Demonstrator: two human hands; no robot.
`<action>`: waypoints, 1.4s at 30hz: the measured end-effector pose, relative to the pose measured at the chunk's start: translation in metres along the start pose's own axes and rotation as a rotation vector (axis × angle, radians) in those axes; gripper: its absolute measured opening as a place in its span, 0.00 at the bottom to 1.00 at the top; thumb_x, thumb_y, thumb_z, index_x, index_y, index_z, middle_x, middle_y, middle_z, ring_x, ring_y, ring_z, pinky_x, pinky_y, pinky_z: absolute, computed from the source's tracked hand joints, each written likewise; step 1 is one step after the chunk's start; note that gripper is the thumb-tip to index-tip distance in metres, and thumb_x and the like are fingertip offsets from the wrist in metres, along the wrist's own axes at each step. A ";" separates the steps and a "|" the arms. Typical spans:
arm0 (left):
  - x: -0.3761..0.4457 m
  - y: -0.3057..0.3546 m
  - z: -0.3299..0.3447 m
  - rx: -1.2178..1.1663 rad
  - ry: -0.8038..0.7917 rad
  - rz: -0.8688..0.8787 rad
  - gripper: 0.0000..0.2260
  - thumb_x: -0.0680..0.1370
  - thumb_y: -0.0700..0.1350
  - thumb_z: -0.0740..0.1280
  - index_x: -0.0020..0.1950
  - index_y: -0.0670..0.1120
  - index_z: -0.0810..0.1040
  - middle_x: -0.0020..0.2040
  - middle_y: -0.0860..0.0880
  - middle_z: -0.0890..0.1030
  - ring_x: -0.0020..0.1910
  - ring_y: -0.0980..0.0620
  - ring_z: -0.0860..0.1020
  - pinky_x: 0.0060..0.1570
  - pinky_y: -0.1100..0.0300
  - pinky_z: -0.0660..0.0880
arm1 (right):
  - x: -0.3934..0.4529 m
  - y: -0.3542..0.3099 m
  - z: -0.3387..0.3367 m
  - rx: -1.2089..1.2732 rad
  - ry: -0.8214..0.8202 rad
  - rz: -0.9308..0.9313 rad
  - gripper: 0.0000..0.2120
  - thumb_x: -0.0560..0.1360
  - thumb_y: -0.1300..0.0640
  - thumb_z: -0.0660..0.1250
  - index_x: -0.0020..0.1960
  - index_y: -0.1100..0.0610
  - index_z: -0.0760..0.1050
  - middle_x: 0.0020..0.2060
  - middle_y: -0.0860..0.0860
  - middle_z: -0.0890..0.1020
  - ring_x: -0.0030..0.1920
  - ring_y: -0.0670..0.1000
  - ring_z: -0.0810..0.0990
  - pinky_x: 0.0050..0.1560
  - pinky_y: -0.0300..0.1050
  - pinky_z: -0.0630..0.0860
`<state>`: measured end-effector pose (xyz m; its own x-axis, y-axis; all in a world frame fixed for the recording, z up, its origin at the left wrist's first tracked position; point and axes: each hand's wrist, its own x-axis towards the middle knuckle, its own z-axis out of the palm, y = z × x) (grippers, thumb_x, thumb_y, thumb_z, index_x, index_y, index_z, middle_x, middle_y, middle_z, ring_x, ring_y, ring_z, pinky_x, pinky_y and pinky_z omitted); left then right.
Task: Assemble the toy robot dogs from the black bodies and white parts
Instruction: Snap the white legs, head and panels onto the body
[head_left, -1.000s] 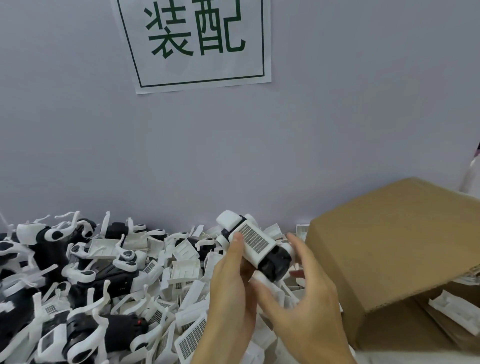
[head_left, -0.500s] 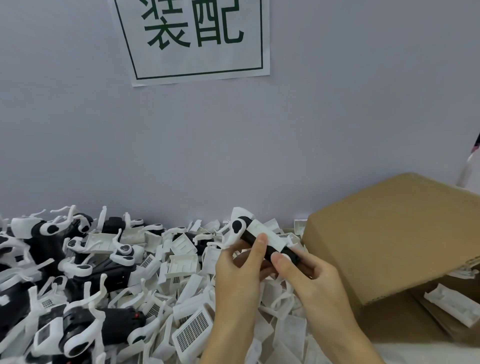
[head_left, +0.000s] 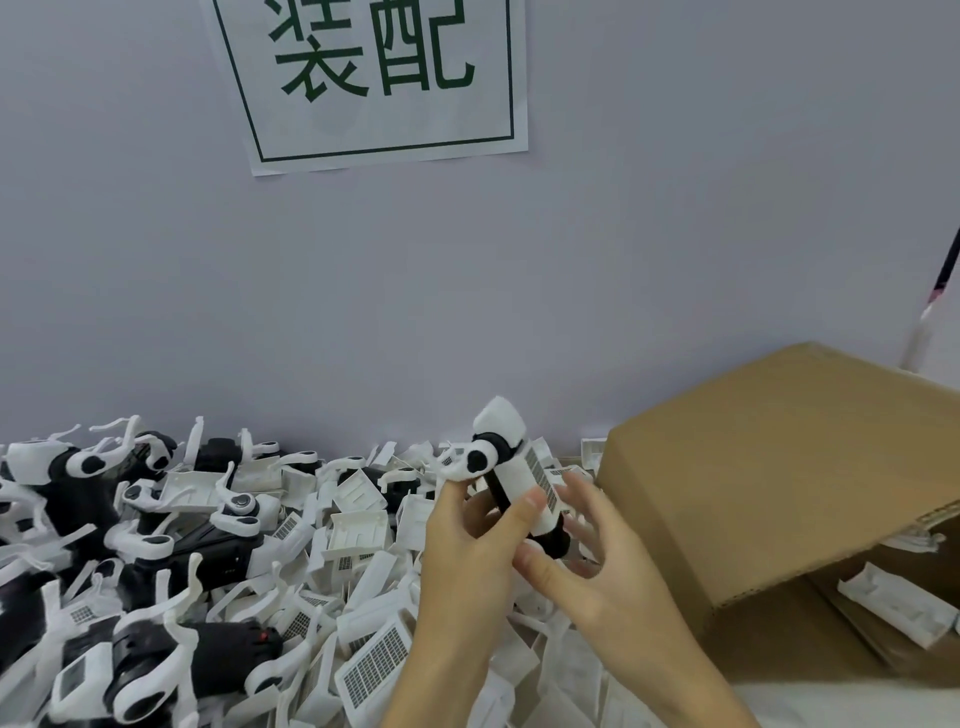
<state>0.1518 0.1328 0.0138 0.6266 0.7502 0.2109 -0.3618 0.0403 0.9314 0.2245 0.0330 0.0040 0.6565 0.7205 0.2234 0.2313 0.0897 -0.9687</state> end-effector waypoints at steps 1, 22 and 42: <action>0.000 0.000 -0.001 0.033 -0.026 0.028 0.11 0.77 0.37 0.73 0.54 0.52 0.83 0.50 0.48 0.87 0.49 0.48 0.86 0.41 0.58 0.83 | 0.000 -0.001 -0.001 -0.013 0.017 -0.021 0.41 0.67 0.45 0.77 0.75 0.42 0.63 0.68 0.32 0.71 0.70 0.35 0.68 0.55 0.25 0.73; -0.012 -0.010 0.012 0.737 -0.316 0.431 0.24 0.74 0.46 0.72 0.68 0.59 0.70 0.59 0.62 0.78 0.60 0.59 0.77 0.56 0.60 0.76 | 0.007 -0.010 -0.013 0.253 0.440 -0.165 0.24 0.63 0.51 0.81 0.57 0.50 0.81 0.43 0.45 0.88 0.44 0.46 0.87 0.40 0.35 0.81; 0.004 0.010 0.003 -0.523 0.306 -0.195 0.12 0.76 0.50 0.71 0.53 0.42 0.77 0.39 0.45 0.78 0.35 0.49 0.77 0.38 0.56 0.76 | 0.011 -0.006 -0.009 -0.024 0.228 0.158 0.16 0.80 0.65 0.61 0.48 0.48 0.82 0.39 0.45 0.86 0.38 0.45 0.85 0.43 0.44 0.78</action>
<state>0.1524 0.1345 0.0250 0.5174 0.8481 -0.1141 -0.5989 0.4542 0.6596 0.2369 0.0343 0.0134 0.8297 0.5507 0.0911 0.1285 -0.0296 -0.9913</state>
